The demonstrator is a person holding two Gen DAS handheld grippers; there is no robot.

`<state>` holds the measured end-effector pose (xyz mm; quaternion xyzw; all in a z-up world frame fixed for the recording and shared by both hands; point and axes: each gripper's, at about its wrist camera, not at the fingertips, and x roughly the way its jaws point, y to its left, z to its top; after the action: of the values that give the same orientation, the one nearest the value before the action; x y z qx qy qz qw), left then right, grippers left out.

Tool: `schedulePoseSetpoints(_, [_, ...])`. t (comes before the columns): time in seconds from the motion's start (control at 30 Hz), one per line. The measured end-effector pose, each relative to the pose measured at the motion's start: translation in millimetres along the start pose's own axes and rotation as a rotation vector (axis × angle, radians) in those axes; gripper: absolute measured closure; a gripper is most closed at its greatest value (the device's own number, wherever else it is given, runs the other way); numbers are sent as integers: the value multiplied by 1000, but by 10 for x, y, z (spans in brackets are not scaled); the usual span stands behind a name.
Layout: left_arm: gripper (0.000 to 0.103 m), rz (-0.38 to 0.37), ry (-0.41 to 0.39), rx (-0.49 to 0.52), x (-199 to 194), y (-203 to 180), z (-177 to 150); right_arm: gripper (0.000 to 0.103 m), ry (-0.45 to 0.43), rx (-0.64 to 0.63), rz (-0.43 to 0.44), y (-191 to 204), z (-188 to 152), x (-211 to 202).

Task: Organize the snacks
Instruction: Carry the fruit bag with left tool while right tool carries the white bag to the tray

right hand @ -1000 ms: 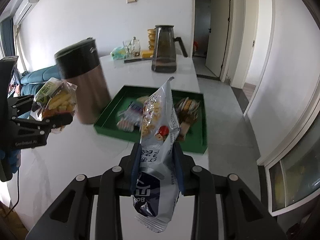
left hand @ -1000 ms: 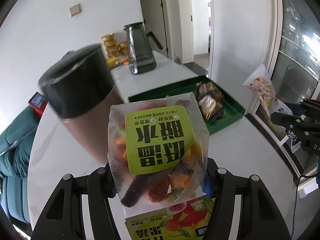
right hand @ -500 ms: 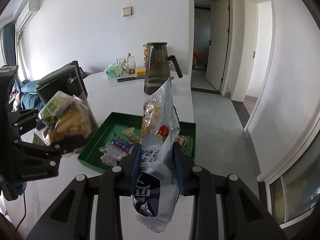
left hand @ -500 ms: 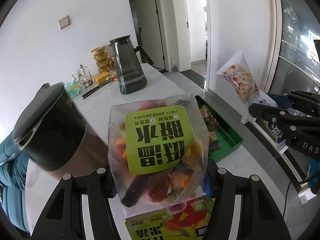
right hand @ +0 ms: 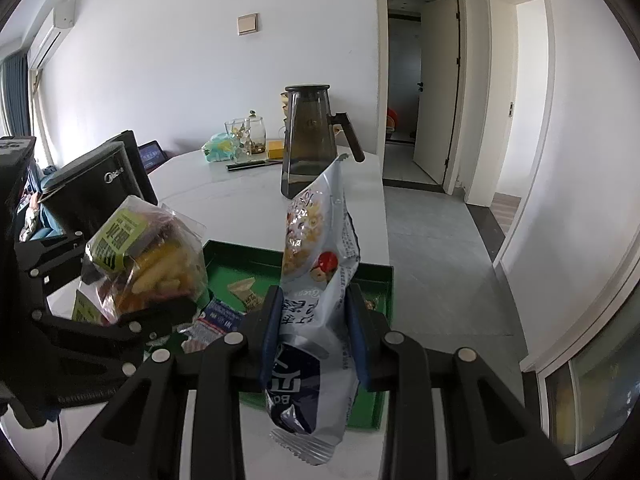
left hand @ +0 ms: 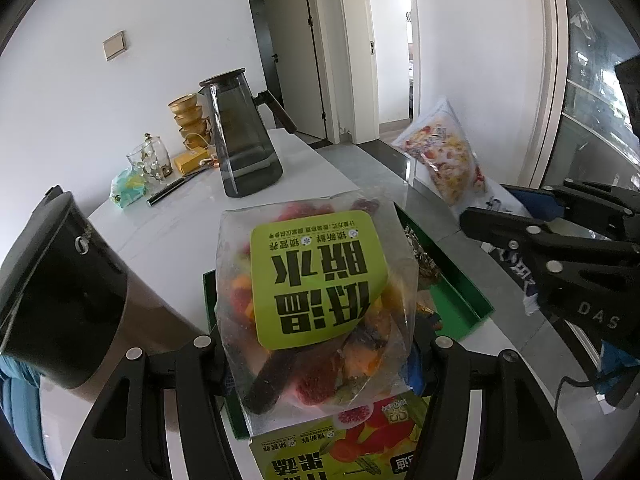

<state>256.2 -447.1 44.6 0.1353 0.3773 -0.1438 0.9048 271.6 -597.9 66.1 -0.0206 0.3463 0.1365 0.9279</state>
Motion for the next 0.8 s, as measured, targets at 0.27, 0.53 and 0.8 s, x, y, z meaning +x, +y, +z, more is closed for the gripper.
schedulePoseSetpoints(0.27, [47,8,10,-43,254,46,36,103,-4,18,19,-10,73,331])
schedulePoseSetpoints(0.53, [47,24,35,-72,534,111,40,103,29,36,25,-32,39,690])
schedulePoseSetpoints(0.8, [47,36,71,-111,816,164,44,103,68,52,31,-41,-25,1031])
